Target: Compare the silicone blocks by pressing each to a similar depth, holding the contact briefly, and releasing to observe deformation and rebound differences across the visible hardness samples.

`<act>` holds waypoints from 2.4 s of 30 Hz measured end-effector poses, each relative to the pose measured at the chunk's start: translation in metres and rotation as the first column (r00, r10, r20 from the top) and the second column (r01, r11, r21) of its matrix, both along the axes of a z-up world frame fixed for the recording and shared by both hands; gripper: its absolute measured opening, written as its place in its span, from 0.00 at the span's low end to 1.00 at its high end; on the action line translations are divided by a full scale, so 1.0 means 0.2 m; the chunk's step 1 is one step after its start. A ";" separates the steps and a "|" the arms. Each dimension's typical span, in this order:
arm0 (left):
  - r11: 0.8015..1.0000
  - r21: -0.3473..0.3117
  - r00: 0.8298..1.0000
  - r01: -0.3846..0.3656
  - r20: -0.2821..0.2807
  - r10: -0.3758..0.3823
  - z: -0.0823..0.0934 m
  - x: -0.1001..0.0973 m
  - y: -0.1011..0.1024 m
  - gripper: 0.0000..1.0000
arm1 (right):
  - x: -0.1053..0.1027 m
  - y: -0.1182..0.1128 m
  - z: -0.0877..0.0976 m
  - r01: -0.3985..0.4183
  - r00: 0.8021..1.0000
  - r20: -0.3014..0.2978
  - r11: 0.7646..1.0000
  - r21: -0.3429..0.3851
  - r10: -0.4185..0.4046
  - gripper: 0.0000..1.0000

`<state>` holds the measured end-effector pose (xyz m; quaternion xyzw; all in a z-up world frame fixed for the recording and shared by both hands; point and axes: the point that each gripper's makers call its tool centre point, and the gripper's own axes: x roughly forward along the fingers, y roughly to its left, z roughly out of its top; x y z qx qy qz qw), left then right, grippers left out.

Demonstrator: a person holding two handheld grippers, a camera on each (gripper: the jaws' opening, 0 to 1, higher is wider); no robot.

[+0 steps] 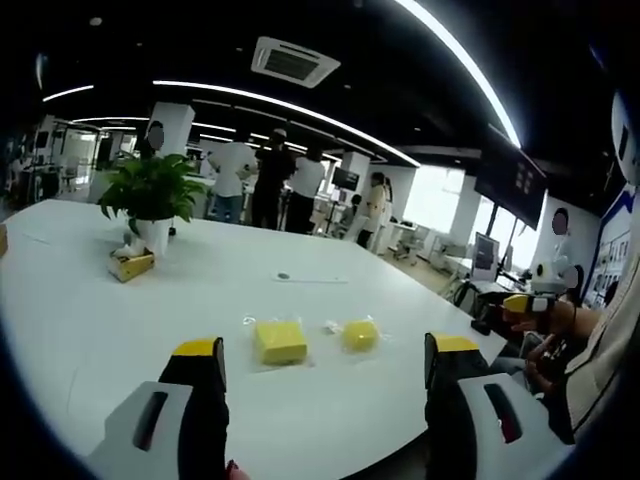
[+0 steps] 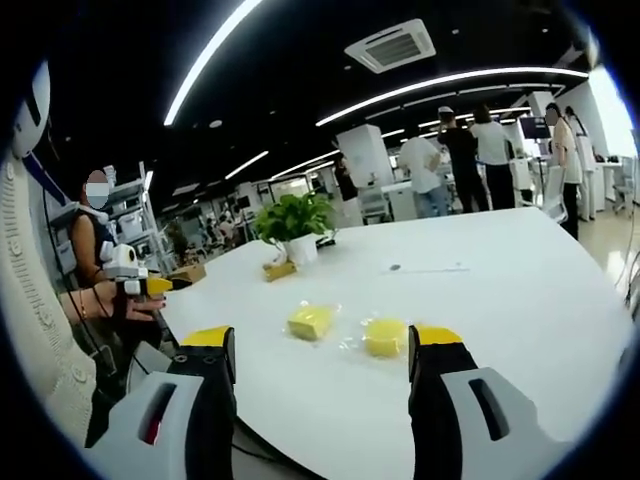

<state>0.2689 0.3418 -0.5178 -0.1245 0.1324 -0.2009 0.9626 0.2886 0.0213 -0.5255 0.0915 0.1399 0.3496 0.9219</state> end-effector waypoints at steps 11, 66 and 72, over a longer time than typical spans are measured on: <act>1.000 -0.008 1.000 0.006 -0.011 -0.006 -0.02 -0.01 -0.01 0.82 | 0.00 -0.01 -0.01 0.003 1.000 -0.003 1.000 -0.013 -0.003 0.65; 1.000 -0.022 0.987 -0.011 -0.162 0.007 -0.30 0.51 -0.06 0.75 | 0.38 0.06 -0.15 -0.017 0.995 -0.096 0.999 -0.038 0.013 0.64; 0.999 -0.032 0.970 -0.009 -0.243 0.001 -0.42 0.59 -0.05 0.76 | 0.41 0.08 -0.18 -0.027 0.993 -0.117 0.999 -0.047 0.022 0.64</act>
